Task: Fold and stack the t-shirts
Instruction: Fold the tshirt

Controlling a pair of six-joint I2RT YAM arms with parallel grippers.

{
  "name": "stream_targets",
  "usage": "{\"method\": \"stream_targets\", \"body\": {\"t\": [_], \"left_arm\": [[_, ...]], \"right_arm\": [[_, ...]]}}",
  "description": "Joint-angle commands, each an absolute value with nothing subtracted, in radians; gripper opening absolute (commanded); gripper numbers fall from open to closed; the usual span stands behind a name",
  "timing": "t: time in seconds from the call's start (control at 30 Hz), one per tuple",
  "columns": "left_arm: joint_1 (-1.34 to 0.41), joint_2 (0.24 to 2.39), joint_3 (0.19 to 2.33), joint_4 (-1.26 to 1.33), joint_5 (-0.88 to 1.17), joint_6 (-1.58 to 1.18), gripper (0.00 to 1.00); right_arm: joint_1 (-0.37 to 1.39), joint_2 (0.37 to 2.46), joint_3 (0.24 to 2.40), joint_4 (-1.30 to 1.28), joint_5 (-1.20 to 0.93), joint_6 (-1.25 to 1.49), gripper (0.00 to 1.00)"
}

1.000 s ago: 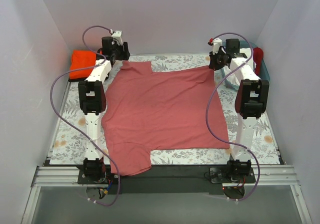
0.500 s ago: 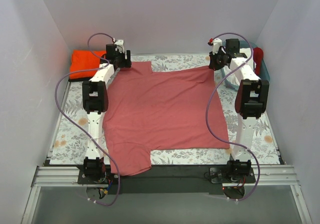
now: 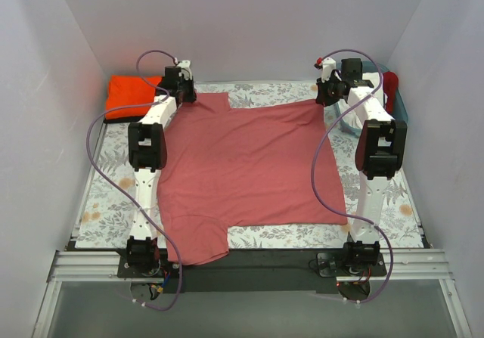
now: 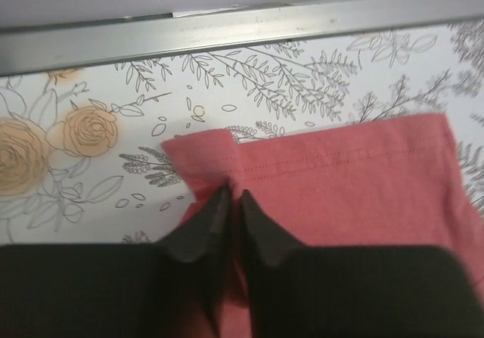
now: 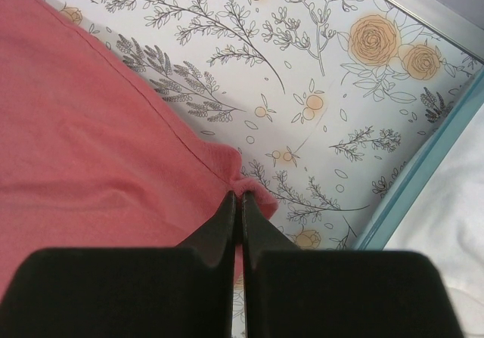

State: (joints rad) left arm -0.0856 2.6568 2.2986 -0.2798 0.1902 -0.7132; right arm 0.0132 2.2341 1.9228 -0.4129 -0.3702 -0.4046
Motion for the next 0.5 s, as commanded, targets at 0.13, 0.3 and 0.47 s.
{"method": "stream_targets", "body": {"t": [0.13, 0.3, 0.47], "left_arm": [[-0.069, 2.533, 2.29, -0.192, 0.204, -0.742, 0.0], [-0.066, 2.374, 2.197, -0.106, 0.268, -0.736, 0.0], [-0.066, 2.264, 2.064, -0.069, 0.304, -0.724, 0.0]], "right_arm": [[0.011, 2.234, 1.962, -0.411, -0.388, -0.423, 0.01], [0.011, 2.207, 1.959, -0.411, -0.39, -0.426, 0.01], [0.009, 2.186, 1.957, -0.414, -0.399, -0.433, 0.01]]}}
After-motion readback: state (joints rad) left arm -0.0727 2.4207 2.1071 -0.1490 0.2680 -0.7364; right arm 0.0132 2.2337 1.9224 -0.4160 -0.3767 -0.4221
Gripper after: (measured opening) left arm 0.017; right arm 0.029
